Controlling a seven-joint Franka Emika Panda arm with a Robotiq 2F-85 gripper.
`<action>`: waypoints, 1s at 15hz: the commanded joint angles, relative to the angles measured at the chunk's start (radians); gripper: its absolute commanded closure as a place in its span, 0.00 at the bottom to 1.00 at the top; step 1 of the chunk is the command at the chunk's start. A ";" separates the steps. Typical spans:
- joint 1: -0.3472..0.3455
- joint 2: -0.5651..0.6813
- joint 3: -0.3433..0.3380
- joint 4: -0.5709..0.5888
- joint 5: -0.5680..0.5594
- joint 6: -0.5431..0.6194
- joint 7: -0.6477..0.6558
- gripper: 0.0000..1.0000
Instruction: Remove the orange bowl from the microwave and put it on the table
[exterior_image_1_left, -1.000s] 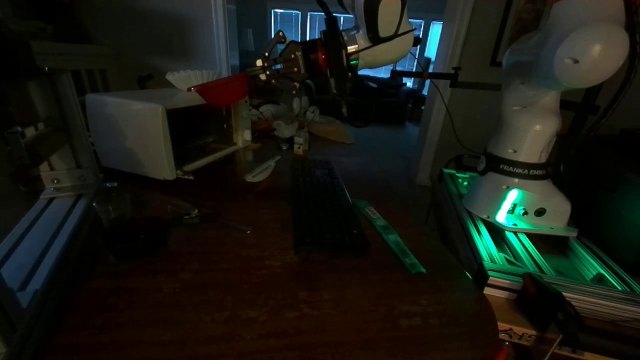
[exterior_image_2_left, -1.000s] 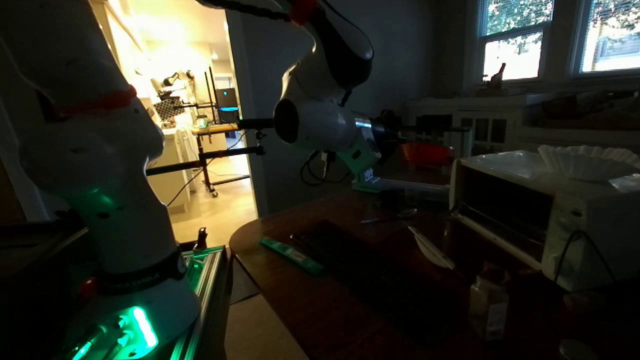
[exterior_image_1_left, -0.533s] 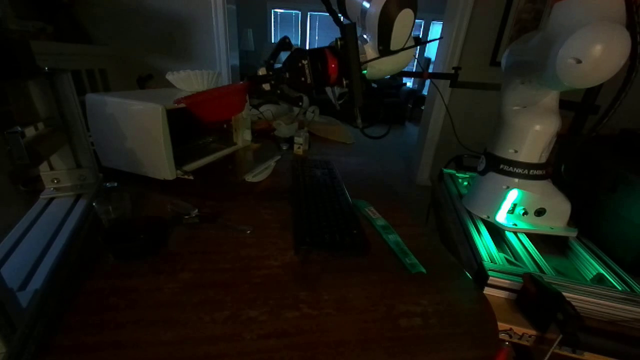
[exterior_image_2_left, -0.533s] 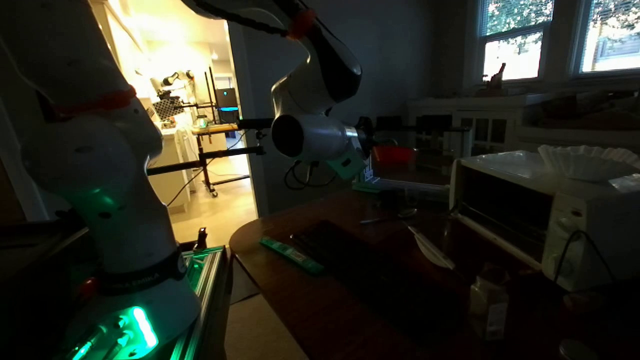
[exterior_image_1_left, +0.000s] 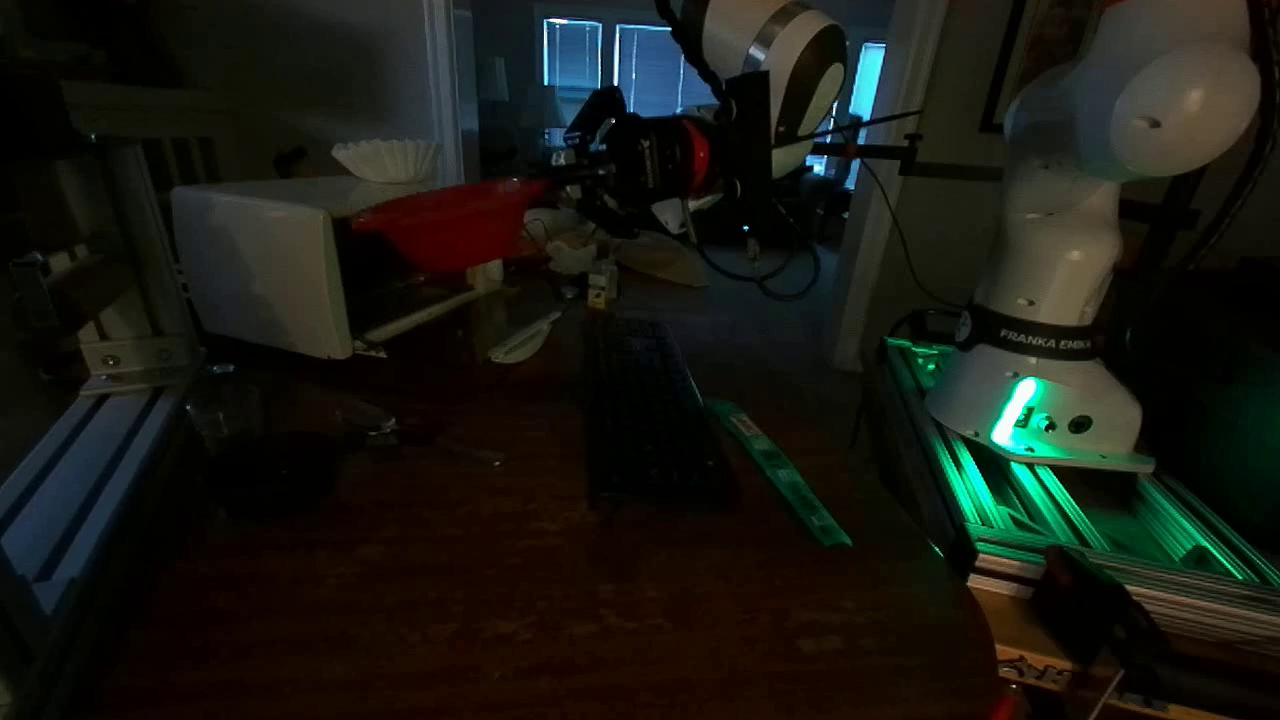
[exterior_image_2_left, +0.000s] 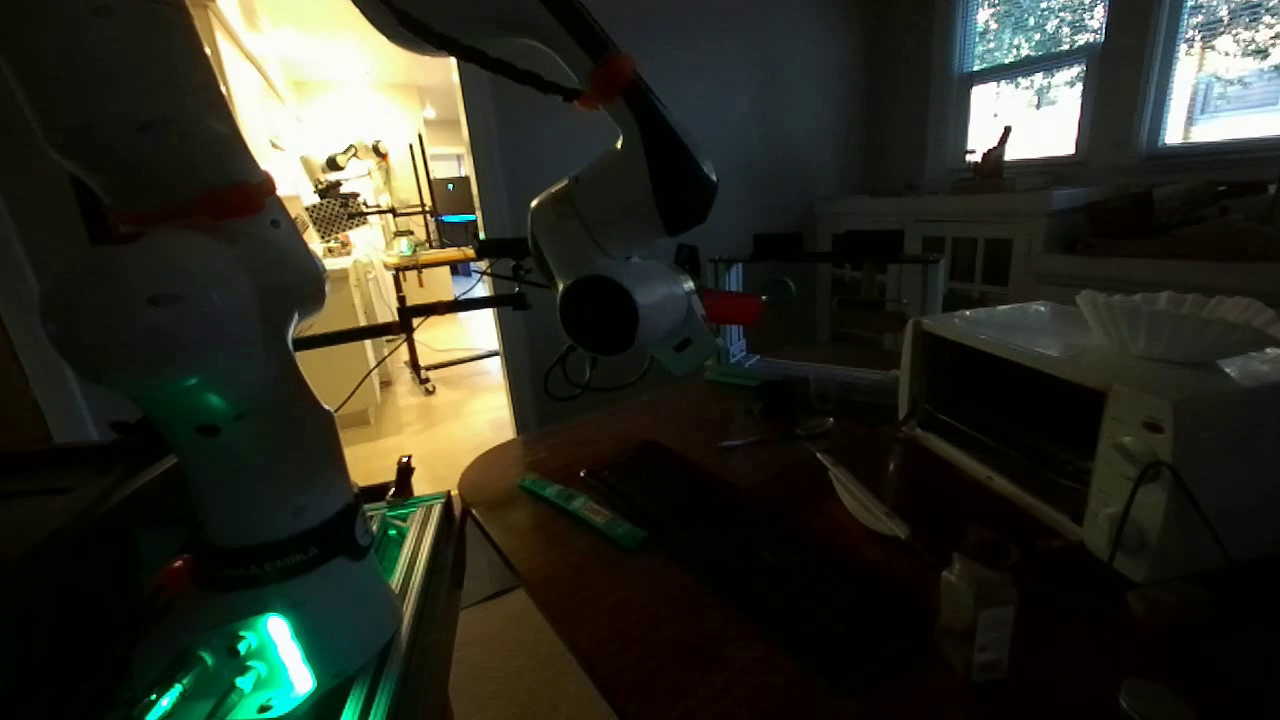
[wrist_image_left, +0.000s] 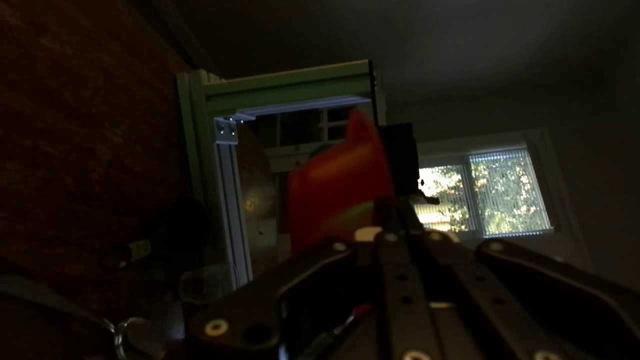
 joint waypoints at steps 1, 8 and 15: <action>-0.005 0.056 -0.005 0.001 -0.097 -0.046 0.011 0.99; 0.052 0.130 0.042 0.015 -0.123 0.040 -0.041 0.99; 0.122 0.252 0.078 0.091 -0.060 0.132 -0.153 0.99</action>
